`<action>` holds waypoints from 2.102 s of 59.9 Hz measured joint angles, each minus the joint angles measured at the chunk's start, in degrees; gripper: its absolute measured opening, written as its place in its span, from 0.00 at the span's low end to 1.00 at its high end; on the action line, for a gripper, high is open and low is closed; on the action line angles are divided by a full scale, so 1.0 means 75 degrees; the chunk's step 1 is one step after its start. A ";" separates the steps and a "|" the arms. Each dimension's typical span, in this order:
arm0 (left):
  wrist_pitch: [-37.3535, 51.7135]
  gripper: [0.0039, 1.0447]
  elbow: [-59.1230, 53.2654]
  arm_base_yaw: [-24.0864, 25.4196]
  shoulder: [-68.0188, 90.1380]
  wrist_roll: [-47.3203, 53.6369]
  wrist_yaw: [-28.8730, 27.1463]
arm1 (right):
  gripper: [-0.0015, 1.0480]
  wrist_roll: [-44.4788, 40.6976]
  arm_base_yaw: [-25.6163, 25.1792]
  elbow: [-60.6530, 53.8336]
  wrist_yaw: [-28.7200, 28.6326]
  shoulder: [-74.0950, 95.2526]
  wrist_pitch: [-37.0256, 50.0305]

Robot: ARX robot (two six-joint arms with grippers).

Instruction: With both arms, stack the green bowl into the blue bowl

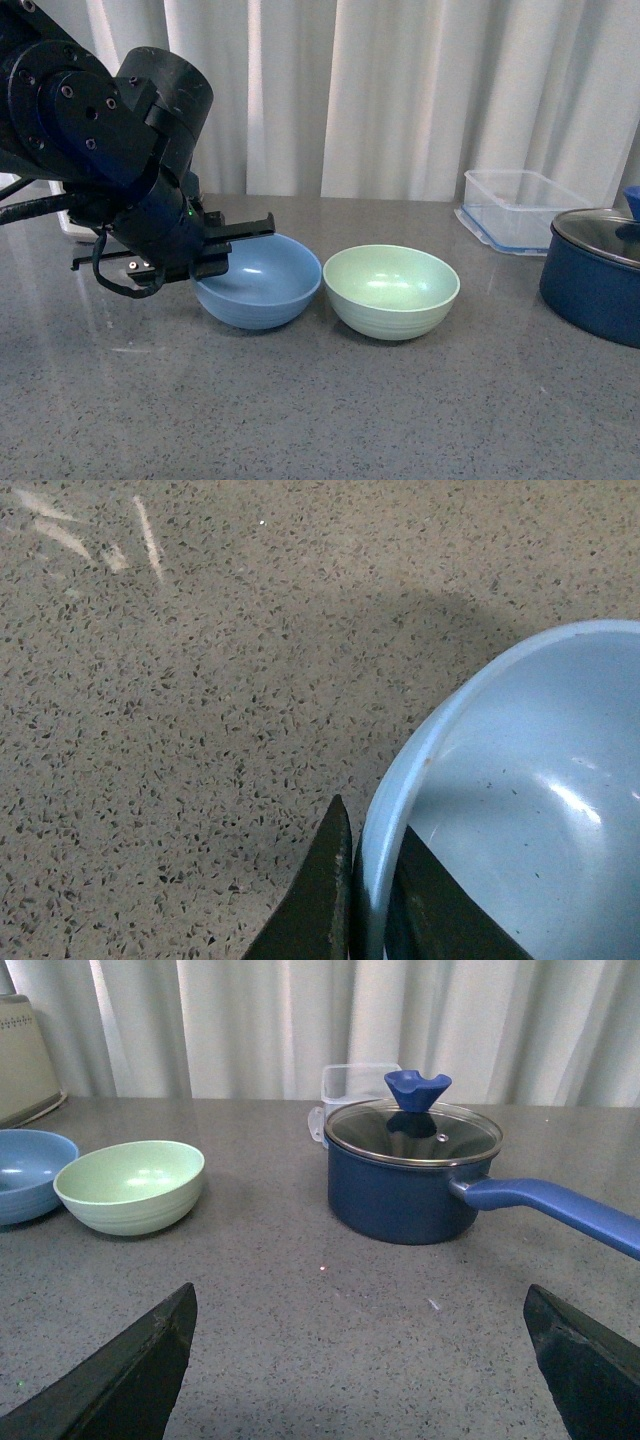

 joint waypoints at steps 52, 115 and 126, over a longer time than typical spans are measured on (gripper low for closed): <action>0.1151 0.94 -0.3625 0.0344 -0.4156 0.1411 -0.0874 | 0.90 0.0000 0.0000 0.0000 0.0000 0.0000 0.0000; 0.6193 0.03 -1.0337 0.1839 -0.9241 0.2600 0.1620 | 0.90 0.0000 0.0000 0.0000 0.0000 0.0000 0.0000; 0.6140 0.03 -1.0780 0.1842 -0.9827 0.2602 0.1620 | 0.90 0.0000 0.0000 0.0000 0.0000 0.0000 0.0000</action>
